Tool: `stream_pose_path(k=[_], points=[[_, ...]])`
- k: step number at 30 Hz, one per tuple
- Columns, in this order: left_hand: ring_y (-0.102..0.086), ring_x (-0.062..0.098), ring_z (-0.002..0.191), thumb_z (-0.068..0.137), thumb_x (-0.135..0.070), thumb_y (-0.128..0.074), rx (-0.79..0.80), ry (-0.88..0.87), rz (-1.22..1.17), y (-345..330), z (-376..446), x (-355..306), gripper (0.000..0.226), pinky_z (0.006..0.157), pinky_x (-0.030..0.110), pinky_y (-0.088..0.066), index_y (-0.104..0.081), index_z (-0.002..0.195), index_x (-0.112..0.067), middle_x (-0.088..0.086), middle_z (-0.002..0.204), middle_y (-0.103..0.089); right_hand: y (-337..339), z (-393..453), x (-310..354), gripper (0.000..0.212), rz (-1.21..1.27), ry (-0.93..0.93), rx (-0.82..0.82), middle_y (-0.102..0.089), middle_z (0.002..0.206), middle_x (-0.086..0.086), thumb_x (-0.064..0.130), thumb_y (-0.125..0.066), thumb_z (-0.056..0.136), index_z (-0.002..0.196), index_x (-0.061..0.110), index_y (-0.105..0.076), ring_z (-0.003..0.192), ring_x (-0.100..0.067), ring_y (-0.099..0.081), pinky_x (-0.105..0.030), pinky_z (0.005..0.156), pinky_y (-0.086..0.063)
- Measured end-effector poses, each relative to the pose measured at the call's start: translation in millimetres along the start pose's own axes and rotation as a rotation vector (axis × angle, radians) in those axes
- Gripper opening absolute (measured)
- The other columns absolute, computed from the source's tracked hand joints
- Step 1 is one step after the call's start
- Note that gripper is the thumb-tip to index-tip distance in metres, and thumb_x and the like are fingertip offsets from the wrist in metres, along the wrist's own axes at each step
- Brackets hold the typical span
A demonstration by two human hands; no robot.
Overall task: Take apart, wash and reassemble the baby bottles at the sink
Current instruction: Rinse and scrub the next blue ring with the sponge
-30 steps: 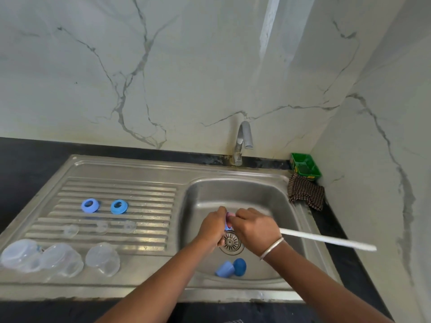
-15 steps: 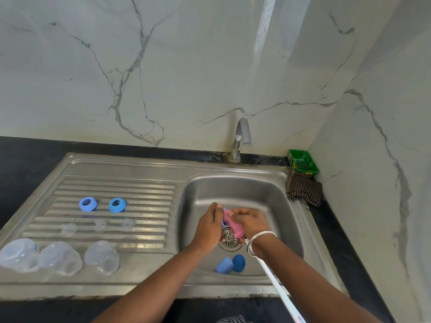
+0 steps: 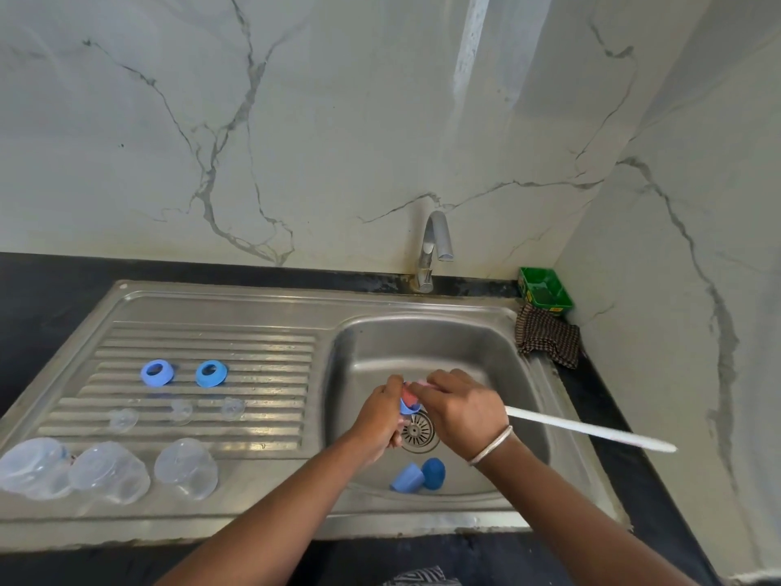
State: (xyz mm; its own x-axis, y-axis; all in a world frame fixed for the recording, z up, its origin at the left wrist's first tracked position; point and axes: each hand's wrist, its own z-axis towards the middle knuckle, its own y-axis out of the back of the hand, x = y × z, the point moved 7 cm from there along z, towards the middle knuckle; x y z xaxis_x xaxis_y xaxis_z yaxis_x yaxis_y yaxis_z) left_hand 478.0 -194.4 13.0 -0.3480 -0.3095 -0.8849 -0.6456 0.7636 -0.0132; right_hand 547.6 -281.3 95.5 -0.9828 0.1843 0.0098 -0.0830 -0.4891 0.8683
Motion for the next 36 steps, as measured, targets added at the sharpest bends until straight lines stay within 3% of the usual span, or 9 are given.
stream_pose_path(k=[4,7,13,16,20,23,27,30,36], points=[[-0.043,0.007,0.046,0.108,-0.039,-0.03,-0.02,-0.084,0.027,2.2,-0.8,-6.1,0.044,0.042,0.022,-0.035,-0.062,0.095,-0.012,0.0,0.064,-0.051,-9.6,-4.3,7.9,0.016,0.085,-0.178,0.132,-0.059,0.073,0.009,0.027,-0.057,0.088,0.089,0.033,-0.072,0.064,-0.015,-0.059,-0.026,0.048,-0.044],[-0.039,0.008,0.042,0.107,-0.04,-0.03,-0.042,-0.061,-0.037,6.2,-0.1,1.9,0.044,0.042,0.023,-0.035,-0.059,0.095,-0.009,-0.002,0.054,-0.047,-19.4,-10.9,-0.4,0.013,0.56,-0.503,0.298,-0.071,0.08,0.011,0.035,-0.065,0.089,0.095,0.032,-0.076,0.075,-0.004,-0.065,-0.025,0.069,-0.053],[-0.039,0.008,0.046,0.105,-0.042,-0.034,-0.072,0.087,-0.148,18.2,3.0,19.1,0.039,0.042,0.02,-0.028,-0.052,0.11,-0.008,0.005,0.069,-0.054,-21.4,-17.6,-28.2,0.017,0.8,-0.818,0.159,-0.073,0.076,0.015,0.025,-0.073,0.082,0.08,0.042,-0.072,0.072,0.002,-0.066,-0.022,0.071,-0.05],[-0.034,0.007,0.045,0.104,-0.044,-0.037,-0.052,0.108,-0.127,17.2,0.9,21.1,0.035,0.043,0.02,-0.027,-0.052,0.106,-0.012,0.0,0.066,-0.044,-18.0,-7.5,-21.7,0.019,0.709,-0.721,0.174,-0.072,0.087,0.023,0.024,-0.072,0.083,0.094,0.04,-0.073,0.085,0.008,-0.065,-0.015,0.078,-0.05],[-0.029,0.009,0.043,0.104,-0.054,-0.028,-0.002,0.219,-0.269,3.4,-8.1,20.7,0.054,0.047,0.021,-0.028,-0.048,0.074,-0.014,0.0,0.058,-0.037,-23.7,6.3,-3.8,0.034,0.56,-0.564,0.23,-0.071,0.107,0.008,0.02,-0.062,0.087,0.118,0.032,-0.068,0.097,-0.01,-0.065,-0.022,0.086,-0.051],[-0.03,0.008,0.042,0.102,-0.058,-0.032,-0.009,0.265,-0.439,0.5,-5.0,20.8,0.058,0.048,0.022,-0.029,-0.051,0.068,-0.015,-0.001,0.052,-0.041,-23.7,8.2,5.8,0.032,0.479,-0.479,0.239,-0.064,0.094,0.007,0.027,-0.056,0.092,0.12,0.038,-0.065,0.083,-0.013,-0.063,-0.029,0.071,-0.053],[-0.055,0.016,0.063,0.098,-0.063,-0.037,-0.068,0.283,-0.548,2.2,3.6,22.6,0.059,0.06,0.029,-0.048,-0.062,0.097,-0.01,0.009,0.073,-0.061,-12.2,4.9,21.9,0.035,0.329,-0.28,0.16,-0.057,0.083,0.01,0.04,-0.046,0.09,0.12,0.045,-0.063,0.068,-0.008,-0.056,-0.026,0.048,-0.044],[-0.065,0.024,0.073,0.096,-0.065,-0.037,-0.009,0.304,-0.64,-1.2,0.8,20.5,0.064,0.067,0.035,-0.051,-0.064,0.081,-0.009,0.013,0.072,-0.069,-4.3,1.8,27.9,0.033,0.238,-0.176,0.09,-0.053,0.076,0.011,0.037,-0.048,0.089,0.117,0.041,-0.066,0.061,-0.01,-0.053,-0.023,0.039,-0.039],[-0.058,0.018,0.039,0.098,-0.023,-0.05,0.018,0.358,-0.533,-0.5,-6.0,21.4,0.031,0.042,0.023,-0.049,-0.051,0.072,-0.007,0.009,0.049,-0.058,-3.3,-17.7,30.9,0.03,0.194,-0.063,0.058,-0.055,0.079,0.008,0.031,-0.054,0.087,0.115,0.036,-0.065,0.063,-0.015,-0.055,-0.029,0.037,-0.043]])
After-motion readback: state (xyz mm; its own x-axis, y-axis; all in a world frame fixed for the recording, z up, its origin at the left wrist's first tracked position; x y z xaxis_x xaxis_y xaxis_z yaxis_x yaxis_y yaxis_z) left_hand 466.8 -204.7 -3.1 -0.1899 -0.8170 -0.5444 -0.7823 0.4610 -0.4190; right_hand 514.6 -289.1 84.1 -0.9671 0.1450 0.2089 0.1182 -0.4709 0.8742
